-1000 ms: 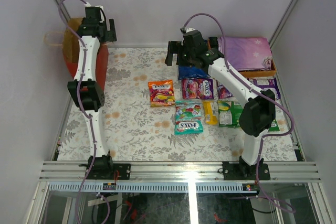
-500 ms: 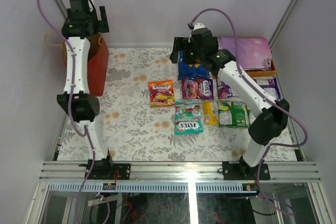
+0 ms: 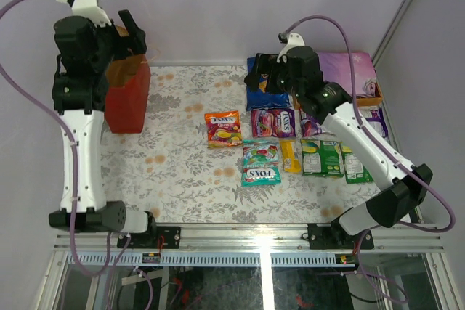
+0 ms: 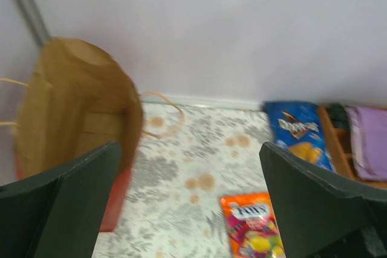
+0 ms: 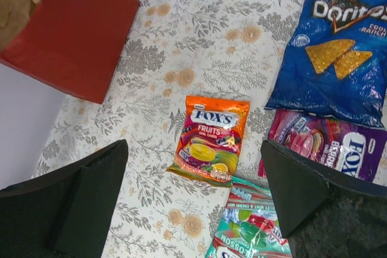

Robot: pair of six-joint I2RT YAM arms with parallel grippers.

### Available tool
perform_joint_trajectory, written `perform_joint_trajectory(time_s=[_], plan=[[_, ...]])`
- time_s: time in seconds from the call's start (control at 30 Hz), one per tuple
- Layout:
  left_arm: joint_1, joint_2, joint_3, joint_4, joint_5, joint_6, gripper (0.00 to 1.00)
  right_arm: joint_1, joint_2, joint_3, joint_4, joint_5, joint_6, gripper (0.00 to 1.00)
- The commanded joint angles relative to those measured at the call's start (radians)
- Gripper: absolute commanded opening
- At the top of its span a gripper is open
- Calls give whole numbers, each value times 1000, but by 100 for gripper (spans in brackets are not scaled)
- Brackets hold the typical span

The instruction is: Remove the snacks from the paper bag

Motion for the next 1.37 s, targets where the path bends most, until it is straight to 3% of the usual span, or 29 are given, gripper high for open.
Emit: perform_joint_trajectory(time_s=[0.0, 0.3, 0.47, 0.57, 0.8, 1.33], plan=[[-84, -156, -216, 226, 109, -92, 99, -5, -95, -120, 132, 0, -3, 100], [-338, -367, -713, 469, 82, -179, 100, -5, -264, -350, 225, 128, -32, 99], [-578, -358, -902, 543, -97, -181, 100, -5, -307, -486, 211, 167, -6, 100], [-658, -317, -940, 559, -186, -161, 100, -5, -321, -575, 212, 184, 13, 99], [-667, -319, -1040, 702, -268, -130, 100, -5, -362, -680, 252, 246, 17, 100], [-661, -311, -1001, 643, -349, -159, 100, -5, -410, -713, 275, 231, -26, 100]])
